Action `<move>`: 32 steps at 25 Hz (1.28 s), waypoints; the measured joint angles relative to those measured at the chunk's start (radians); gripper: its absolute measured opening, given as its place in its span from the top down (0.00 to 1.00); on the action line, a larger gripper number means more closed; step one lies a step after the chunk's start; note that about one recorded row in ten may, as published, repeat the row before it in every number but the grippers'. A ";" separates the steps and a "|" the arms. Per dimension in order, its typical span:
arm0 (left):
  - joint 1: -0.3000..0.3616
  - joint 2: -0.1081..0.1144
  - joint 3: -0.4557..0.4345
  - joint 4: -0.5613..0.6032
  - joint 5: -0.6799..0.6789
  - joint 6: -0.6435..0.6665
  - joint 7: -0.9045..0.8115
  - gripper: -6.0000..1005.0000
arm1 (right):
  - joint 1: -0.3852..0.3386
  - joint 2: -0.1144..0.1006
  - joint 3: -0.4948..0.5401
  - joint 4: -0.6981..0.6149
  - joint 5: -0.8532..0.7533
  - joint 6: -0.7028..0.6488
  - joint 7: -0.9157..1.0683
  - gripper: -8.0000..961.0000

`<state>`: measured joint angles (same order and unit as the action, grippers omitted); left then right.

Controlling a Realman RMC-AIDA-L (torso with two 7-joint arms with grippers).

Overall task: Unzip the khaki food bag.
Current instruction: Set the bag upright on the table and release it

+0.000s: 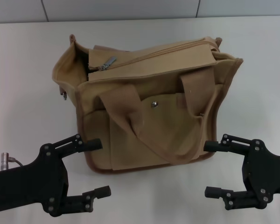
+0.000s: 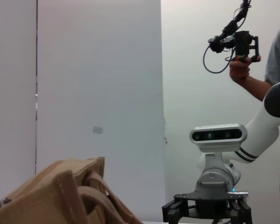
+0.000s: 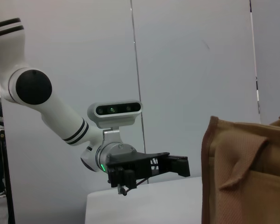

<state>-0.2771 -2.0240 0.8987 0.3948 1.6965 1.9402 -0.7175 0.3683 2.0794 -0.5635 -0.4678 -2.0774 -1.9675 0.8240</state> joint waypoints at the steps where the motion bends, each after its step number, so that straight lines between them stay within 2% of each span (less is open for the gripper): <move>1: 0.000 0.000 0.000 0.000 -0.001 0.000 0.000 0.17 | 0.000 0.000 0.000 0.000 0.000 0.000 0.000 0.12; 11: 0.013 -0.009 -0.036 -0.004 -0.003 -0.016 0.008 0.19 | 0.001 0.002 0.000 0.002 0.001 0.009 0.001 0.12; 12: 0.021 -0.010 -0.059 -0.006 -0.003 -0.022 0.007 0.19 | 0.001 0.002 0.001 0.002 0.002 0.009 0.001 0.12; 13: 0.041 -0.013 -0.118 -0.011 -0.004 -0.034 0.004 0.19 | -0.002 0.002 0.006 0.002 0.003 0.009 0.000 0.12; 14: 0.041 -0.013 -0.118 -0.011 -0.004 -0.034 0.004 0.19 | -0.002 0.002 0.006 0.002 0.003 0.009 0.000 0.12; 15: 0.055 -0.016 -0.162 -0.013 -0.004 -0.041 0.002 0.20 | -0.005 0.002 0.007 0.002 0.004 0.009 0.000 0.12; 18: 0.092 -0.044 -0.307 -0.015 0.001 -0.084 -0.005 0.20 | -0.005 0.002 0.007 0.001 0.004 0.009 0.000 0.12; 24: 0.074 -0.048 -0.281 -0.063 0.007 -0.099 0.011 0.21 | -0.002 0.002 0.008 0.001 0.005 0.007 0.000 0.12; 27: 0.048 -0.050 -0.272 -0.124 0.009 -0.114 0.048 0.22 | -0.001 0.002 0.008 0.001 0.006 0.008 0.000 0.12; 28: 0.017 -0.051 -0.267 -0.185 0.008 -0.145 0.086 0.22 | -0.001 0.002 0.009 0.002 0.006 0.008 0.000 0.12; 32: -0.017 -0.053 -0.279 -0.252 0.004 -0.194 0.140 0.22 | 0.001 0.003 0.011 0.003 0.007 0.008 0.000 0.12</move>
<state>-0.2942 -2.0775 0.6199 0.1428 1.7001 1.7459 -0.5775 0.3690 2.0825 -0.5529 -0.4653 -2.0708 -1.9590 0.8243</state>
